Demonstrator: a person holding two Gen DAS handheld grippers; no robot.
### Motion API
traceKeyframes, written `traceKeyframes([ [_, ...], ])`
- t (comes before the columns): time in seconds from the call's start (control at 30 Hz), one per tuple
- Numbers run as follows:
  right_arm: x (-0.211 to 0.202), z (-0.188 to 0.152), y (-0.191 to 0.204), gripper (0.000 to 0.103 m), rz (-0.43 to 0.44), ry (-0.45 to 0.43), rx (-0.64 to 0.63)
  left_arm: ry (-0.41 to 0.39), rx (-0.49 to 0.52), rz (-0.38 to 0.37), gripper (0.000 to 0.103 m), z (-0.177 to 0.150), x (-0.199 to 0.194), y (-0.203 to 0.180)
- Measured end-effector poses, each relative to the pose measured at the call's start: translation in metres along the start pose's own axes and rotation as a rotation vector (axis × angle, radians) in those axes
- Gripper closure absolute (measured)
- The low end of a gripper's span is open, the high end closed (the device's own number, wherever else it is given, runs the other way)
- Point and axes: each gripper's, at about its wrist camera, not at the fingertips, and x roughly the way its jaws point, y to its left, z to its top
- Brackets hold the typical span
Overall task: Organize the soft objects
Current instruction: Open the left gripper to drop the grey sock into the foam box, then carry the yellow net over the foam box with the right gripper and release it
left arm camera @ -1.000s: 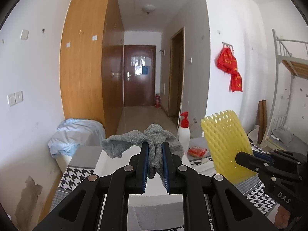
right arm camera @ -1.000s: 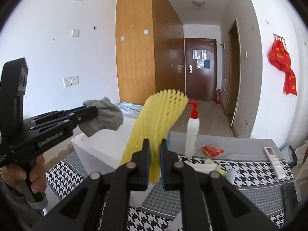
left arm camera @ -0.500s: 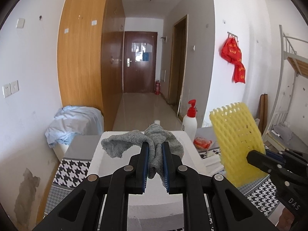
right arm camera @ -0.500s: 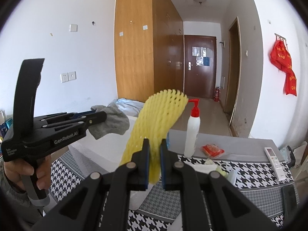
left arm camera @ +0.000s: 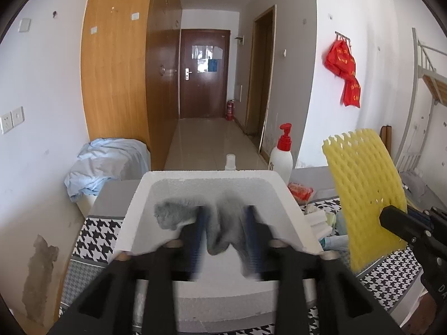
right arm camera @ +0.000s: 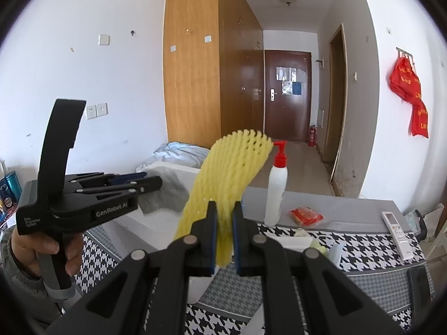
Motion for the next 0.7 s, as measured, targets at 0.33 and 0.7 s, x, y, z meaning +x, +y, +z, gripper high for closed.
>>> traceKeyframes([
  [0.33, -0.001, 0.001, 0.003, 0.09, 0.012, -0.008, -0.007, -0.147, -0.031, 0.041, 0.002, 0.002, -0.035, 0.009],
  [0.7, 0.006, 0.011, 0.008, 0.09, 0.028, -0.006, 0.001, -0.222, -0.038, 0.095, 0.001, -0.001, -0.064, 0.025],
])
